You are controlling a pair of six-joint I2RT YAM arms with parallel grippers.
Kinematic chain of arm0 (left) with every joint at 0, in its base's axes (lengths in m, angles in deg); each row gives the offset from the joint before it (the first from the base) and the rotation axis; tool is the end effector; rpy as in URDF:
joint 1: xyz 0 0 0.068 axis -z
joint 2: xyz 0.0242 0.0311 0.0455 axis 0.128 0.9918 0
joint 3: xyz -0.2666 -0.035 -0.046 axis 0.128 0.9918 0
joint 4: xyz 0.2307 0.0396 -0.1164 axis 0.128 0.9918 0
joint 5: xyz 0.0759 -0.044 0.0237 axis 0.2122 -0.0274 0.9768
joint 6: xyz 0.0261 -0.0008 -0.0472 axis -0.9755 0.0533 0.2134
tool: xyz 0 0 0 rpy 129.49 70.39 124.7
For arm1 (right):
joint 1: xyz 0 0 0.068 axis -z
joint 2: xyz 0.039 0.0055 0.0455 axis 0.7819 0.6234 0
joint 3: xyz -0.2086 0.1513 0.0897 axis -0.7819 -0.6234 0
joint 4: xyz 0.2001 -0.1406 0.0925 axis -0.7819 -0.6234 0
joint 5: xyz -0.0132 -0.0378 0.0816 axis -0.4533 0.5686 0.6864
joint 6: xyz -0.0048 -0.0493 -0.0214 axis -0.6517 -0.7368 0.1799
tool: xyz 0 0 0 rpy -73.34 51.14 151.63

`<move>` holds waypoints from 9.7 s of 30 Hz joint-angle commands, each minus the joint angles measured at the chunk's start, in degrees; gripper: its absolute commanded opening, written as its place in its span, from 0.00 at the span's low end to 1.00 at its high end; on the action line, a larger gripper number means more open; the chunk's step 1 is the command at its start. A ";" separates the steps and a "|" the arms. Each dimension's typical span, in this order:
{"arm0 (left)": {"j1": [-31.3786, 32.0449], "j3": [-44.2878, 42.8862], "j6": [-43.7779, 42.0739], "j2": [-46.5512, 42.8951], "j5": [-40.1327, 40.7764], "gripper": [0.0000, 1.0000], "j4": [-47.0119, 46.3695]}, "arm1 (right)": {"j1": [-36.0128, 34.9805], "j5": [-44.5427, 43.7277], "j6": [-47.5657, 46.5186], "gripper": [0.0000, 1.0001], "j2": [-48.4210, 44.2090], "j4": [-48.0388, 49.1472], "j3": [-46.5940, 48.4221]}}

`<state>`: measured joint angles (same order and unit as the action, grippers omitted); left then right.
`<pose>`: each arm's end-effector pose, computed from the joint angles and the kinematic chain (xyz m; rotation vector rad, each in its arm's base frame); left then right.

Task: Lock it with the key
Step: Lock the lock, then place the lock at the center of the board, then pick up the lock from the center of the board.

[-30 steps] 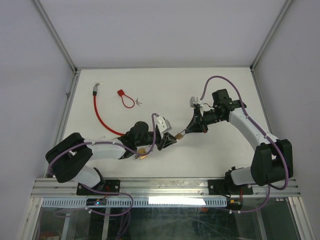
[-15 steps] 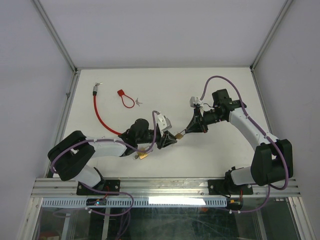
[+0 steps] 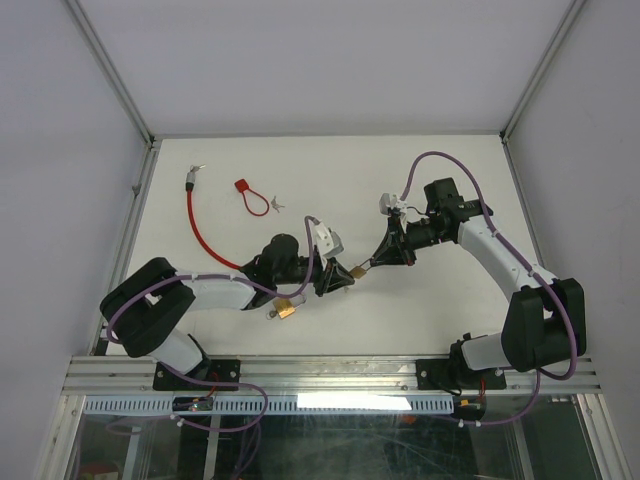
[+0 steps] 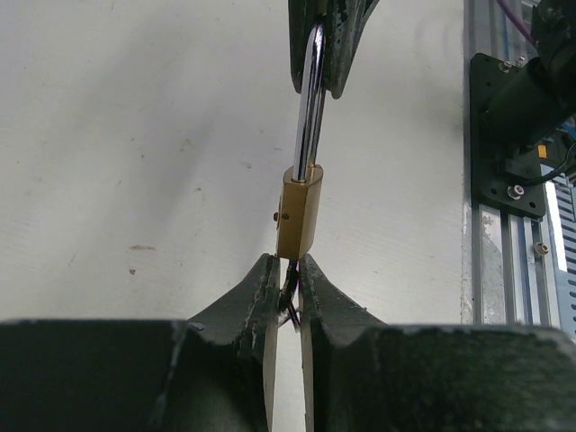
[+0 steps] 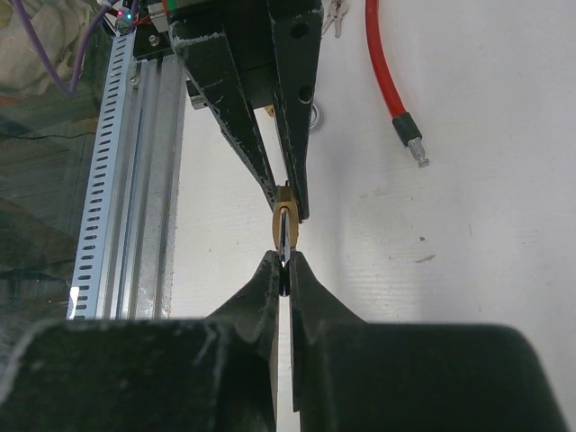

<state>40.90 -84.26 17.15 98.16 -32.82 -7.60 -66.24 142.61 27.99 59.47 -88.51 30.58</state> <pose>0.1871 -0.2354 0.1769 1.0961 1.6759 -1.0626 0.2335 0.0957 0.2576 -1.4421 1.6292 1.2133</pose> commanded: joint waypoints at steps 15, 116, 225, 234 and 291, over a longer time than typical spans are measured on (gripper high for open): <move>-1.89 -2.20 3.10 0.58 -3.82 0.22 -5.13 | 0.30 3.64 -0.04 0.00 -2.16 1.26 -0.01; -29.91 17.26 31.83 -34.13 20.05 0.99 -7.30 | -8.30 -15.01 19.89 0.55 -5.84 11.78 10.78; 12.68 -16.46 27.09 3.09 41.47 0.41 69.27 | -0.42 -1.59 12.89 0.61 -10.92 13.64 -0.88; 12.66 -17.70 19.39 -3.27 35.54 0.16 61.19 | -0.44 0.07 5.92 0.62 -11.32 10.94 -1.92; 1.02 -15.22 8.64 -2.30 -22.26 0.09 26.93 | -7.00 4.39 -55.25 0.38 -7.42 -12.63 -10.29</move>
<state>42.05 -99.45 25.15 97.85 -51.05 25.53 -72.76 145.13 -28.70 52.21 -103.04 20.27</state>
